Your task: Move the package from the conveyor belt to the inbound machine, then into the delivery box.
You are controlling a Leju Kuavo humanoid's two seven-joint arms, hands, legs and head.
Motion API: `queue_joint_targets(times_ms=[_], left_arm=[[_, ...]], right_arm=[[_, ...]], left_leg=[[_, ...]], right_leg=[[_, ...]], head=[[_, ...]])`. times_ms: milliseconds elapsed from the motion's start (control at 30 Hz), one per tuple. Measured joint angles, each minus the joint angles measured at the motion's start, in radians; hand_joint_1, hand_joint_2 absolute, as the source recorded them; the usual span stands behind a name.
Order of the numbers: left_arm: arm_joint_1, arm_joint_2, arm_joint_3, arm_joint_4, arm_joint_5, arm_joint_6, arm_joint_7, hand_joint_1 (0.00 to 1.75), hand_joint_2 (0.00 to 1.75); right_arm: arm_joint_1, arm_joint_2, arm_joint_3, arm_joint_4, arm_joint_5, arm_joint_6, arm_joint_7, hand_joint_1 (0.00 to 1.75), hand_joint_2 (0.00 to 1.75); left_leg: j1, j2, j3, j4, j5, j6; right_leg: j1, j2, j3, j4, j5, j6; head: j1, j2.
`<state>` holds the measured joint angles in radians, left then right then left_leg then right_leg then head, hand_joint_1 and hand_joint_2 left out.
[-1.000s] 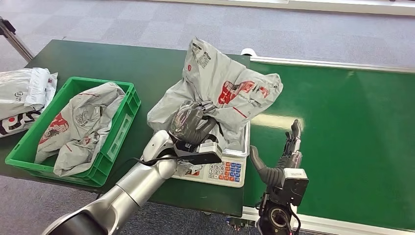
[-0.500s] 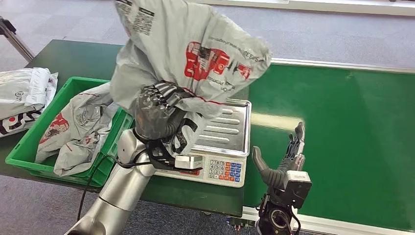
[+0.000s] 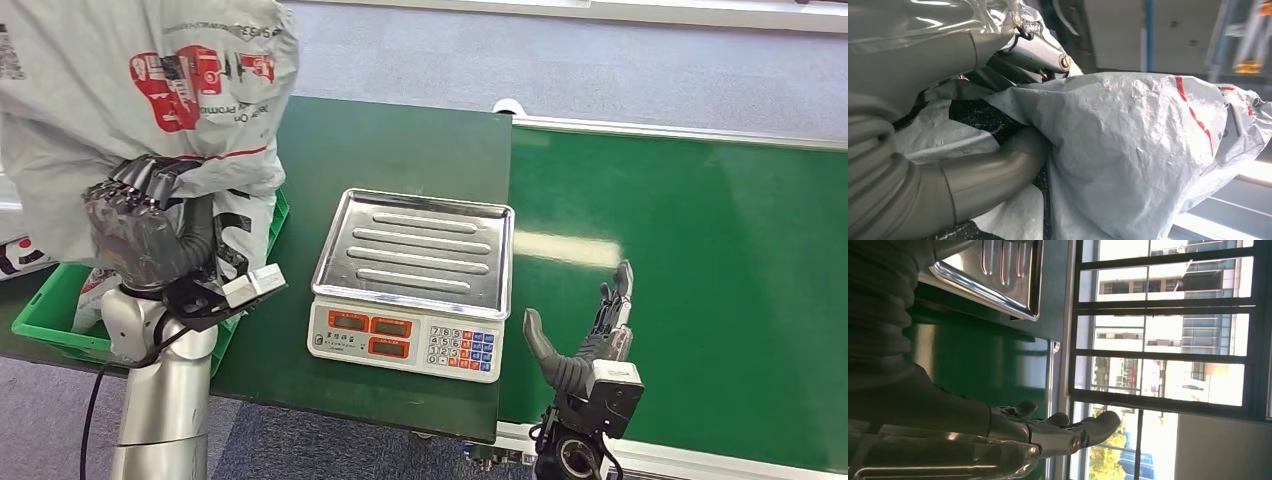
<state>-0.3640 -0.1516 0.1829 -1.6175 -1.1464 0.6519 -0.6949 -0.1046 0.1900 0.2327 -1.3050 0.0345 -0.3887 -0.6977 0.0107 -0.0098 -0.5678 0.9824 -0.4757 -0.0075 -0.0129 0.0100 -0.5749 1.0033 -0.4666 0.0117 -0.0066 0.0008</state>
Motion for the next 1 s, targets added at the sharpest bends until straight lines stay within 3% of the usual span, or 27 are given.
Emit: queue_joint_targets(times_ms=[467,533,700,767,867,1000], left_arm=[[0.021,-0.019,0.219,-0.036,-0.13,0.0,0.014,1.75,1.75],[0.021,-0.02,0.24,-0.012,-0.175,0.0,0.095,1.75,1.75],[0.043,0.038,0.213,0.115,-0.249,-0.016,0.528,1.75,1.75],[0.05,0.072,0.179,0.164,-0.256,-0.044,0.644,1.75,1.75],[0.052,0.111,0.137,0.218,-0.246,-0.085,0.723,1.75,1.75],[0.052,0.144,0.11,0.257,-0.232,-0.113,0.758,1.72,1.75]], right_arm=[[0.02,0.0,-0.005,-0.022,0.017,0.003,0.0,0.0,1.75],[0.025,0.0,-0.005,-0.027,0.016,0.001,0.001,0.0,1.75],[0.035,0.0,-0.005,-0.043,0.019,0.0,0.01,0.0,1.75],[0.036,-0.001,-0.005,-0.049,0.021,-0.001,0.015,0.0,1.75],[0.037,-0.002,-0.005,-0.059,0.022,-0.002,0.021,0.0,1.75],[0.04,-0.003,-0.006,-0.067,0.024,-0.003,0.028,0.0,1.75]], left_leg=[[0.0,0.0,0.0,0.0,0.0,0.0],[0.0,0.0,0.0,0.0,0.0,0.0],[0.0,0.0,0.001,0.0,0.0,0.0],[0.0,0.0,0.001,0.0,0.0,0.0],[0.0,0.001,0.001,0.0,0.0,0.0],[0.0,0.001,0.001,0.0,0.0,0.0]], right_leg=[[0.0,0.0,0.0,0.0,0.0,0.0],[0.0,0.0,0.0,0.0,0.0,0.0],[0.0,0.0,0.0,0.0,0.0,0.0],[0.0,0.0,0.0,0.0,0.0,0.0],[0.0,0.0,0.0,0.0,0.0,0.0],[0.0,0.0,0.0,0.0,0.0,0.0]], head=[[0.0,0.0],[0.0,0.0],[0.0,0.0],[0.0,0.0],[0.0,0.0],[0.0,0.0]])
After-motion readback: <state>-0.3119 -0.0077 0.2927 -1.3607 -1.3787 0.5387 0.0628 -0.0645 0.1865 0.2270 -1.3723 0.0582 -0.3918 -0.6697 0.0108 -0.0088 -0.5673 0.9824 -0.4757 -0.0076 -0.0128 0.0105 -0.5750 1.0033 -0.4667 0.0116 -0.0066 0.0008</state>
